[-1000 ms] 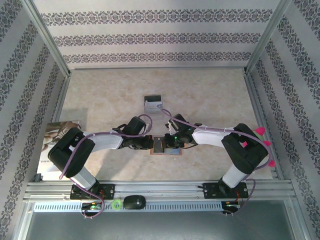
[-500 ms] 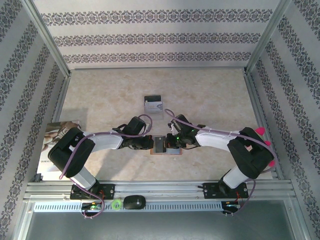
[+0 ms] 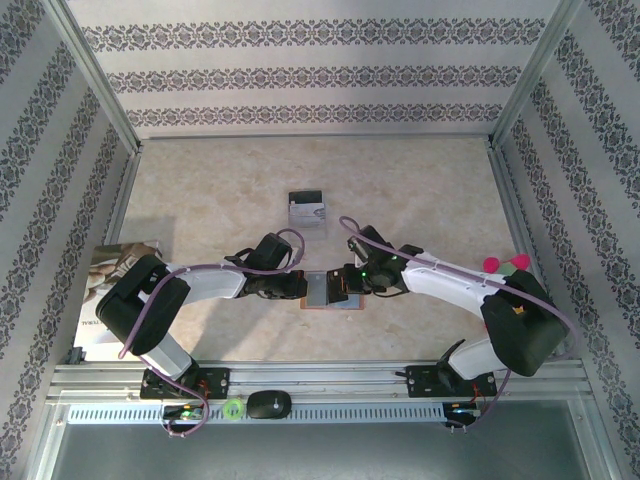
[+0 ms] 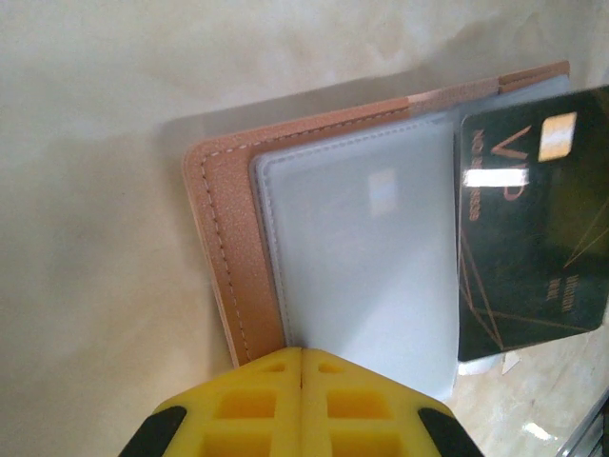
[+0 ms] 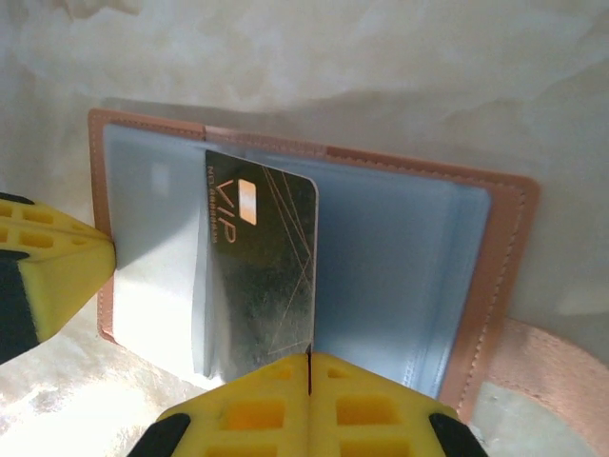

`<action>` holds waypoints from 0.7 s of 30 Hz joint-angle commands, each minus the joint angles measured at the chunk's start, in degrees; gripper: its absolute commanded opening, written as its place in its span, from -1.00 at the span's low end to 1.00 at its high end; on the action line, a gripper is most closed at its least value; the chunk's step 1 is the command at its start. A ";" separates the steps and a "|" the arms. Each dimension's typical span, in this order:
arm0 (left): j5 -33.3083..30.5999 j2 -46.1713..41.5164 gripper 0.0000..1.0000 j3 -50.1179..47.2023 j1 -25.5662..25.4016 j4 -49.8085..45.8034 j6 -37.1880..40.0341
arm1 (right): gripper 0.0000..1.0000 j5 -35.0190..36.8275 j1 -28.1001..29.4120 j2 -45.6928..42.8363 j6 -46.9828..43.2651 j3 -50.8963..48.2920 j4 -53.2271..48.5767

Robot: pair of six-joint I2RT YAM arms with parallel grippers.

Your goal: Take the credit cards out of the card holder

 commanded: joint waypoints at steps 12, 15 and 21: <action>-1.00 0.59 -1.00 -0.86 -1.00 -3.01 0.74 | -1.00 7.74 5.37 2.11 -2.25 7.95 -9.37; -0.95 0.77 -1.00 -0.94 -1.06 -2.73 0.71 | -1.00 7.53 6.73 3.22 -2.21 8.38 -8.81; -0.78 0.92 -1.00 -0.87 -1.05 -2.65 0.82 | -0.84 5.65 7.03 4.53 -1.72 7.82 -5.86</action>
